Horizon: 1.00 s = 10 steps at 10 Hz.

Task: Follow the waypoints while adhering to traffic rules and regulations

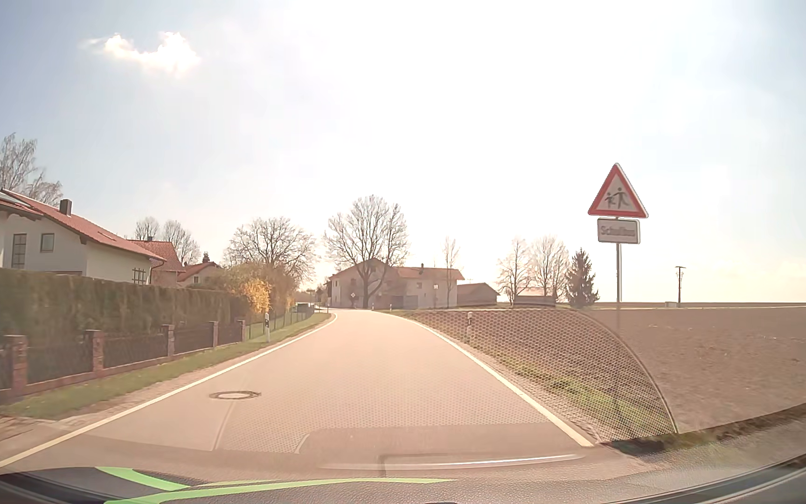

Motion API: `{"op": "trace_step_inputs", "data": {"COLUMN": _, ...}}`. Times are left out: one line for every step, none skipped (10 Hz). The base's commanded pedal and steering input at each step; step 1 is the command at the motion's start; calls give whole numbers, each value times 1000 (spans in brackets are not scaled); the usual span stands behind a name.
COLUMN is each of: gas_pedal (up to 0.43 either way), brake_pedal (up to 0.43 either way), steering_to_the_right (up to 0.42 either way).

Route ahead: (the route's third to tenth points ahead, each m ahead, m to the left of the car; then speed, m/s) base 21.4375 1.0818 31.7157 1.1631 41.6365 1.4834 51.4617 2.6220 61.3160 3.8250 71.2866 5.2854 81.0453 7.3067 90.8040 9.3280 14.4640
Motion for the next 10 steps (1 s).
{"op": "trace_step_inputs", "data": {"gas_pedal": 118, "brake_pedal": 0, "steering_to_the_right": -1}}
{"op": "trace_step_inputs", "data": {"gas_pedal": 118, "brake_pedal": 0, "steering_to_the_right": -2}}
{"op": "trace_step_inputs", "data": {"gas_pedal": 118, "brake_pedal": 0, "steering_to_the_right": -4}}
{"op": "trace_step_inputs", "data": {"gas_pedal": 118, "brake_pedal": 0, "steering_to_the_right": -5}}
{"op": "trace_step_inputs", "data": {"gas_pedal": 118, "brake_pedal": 0, "steering_to_the_right": -5}}
{"op": "trace_step_inputs", "data": {"gas_pedal": 118, "brake_pedal": 0, "steering_to_the_right": -5}}
{"op": "trace_step_inputs", "data": {"gas_pedal": 118, "brake_pedal": 0, "steering_to_the_right": -5}}
{"op": "trace_step_inputs", "data": {"gas_pedal": 118, "brake_pedal": 0, "steering_to_the_right": -6}}
{"op": "trace_step_inputs", "data": {"gas_pedal": 118, "brake_pedal": 0, "steering_to_the_right": -6}}
{"op": "trace_step_inputs", "data": {"gas_pedal": 118, "brake_pedal": 0, "steering_to_the_right": -6}}
